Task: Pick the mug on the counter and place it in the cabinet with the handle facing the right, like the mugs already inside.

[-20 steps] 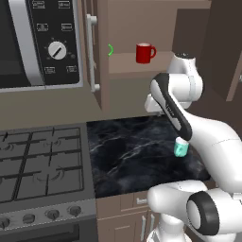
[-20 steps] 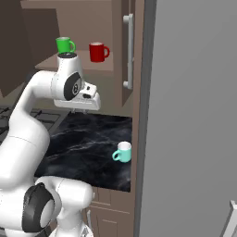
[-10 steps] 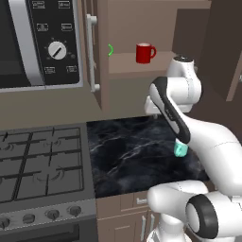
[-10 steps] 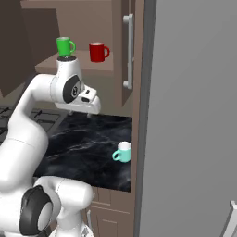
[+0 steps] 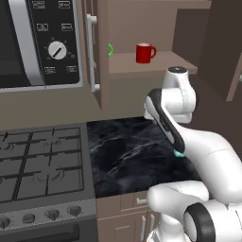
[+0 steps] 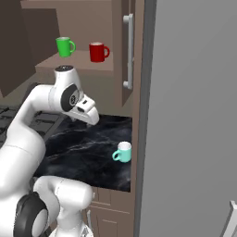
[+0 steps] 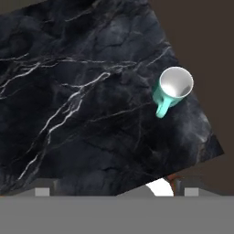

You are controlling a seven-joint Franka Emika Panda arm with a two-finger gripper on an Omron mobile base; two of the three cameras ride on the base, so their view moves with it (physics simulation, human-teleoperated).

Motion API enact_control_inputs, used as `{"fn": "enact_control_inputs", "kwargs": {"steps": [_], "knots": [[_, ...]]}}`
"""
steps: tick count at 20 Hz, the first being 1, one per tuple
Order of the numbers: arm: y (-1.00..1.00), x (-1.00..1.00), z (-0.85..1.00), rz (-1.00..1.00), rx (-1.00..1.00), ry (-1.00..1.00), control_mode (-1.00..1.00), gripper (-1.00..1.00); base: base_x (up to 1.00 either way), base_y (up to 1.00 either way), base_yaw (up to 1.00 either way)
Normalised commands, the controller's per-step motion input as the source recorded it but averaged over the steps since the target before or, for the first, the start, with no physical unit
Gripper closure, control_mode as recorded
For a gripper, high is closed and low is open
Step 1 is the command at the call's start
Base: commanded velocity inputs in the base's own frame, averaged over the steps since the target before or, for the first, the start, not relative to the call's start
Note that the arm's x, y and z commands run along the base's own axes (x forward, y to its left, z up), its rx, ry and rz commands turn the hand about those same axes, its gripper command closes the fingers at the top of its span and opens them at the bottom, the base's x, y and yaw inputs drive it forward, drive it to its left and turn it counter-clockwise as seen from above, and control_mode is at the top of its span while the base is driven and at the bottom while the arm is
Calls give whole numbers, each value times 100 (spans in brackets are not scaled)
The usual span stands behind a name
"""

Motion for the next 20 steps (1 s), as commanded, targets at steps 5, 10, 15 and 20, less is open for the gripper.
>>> {"fn": "enact_control_inputs", "kwargs": {"steps": [5, 10, 15, 20], "knots": [[-17, 0, -43, -22, 0, 0, -100, -100, 0, 0, 0], [-24, 0, -48, -14, 0, 0, -100, -100, 0, 0, 0], [-25, 1, -49, -8, 0, 0, -100, -100, 0, 0, 0], [-26, 10, -54, -4, 0, 0, -100, -100, 0, 0, 0]]}}
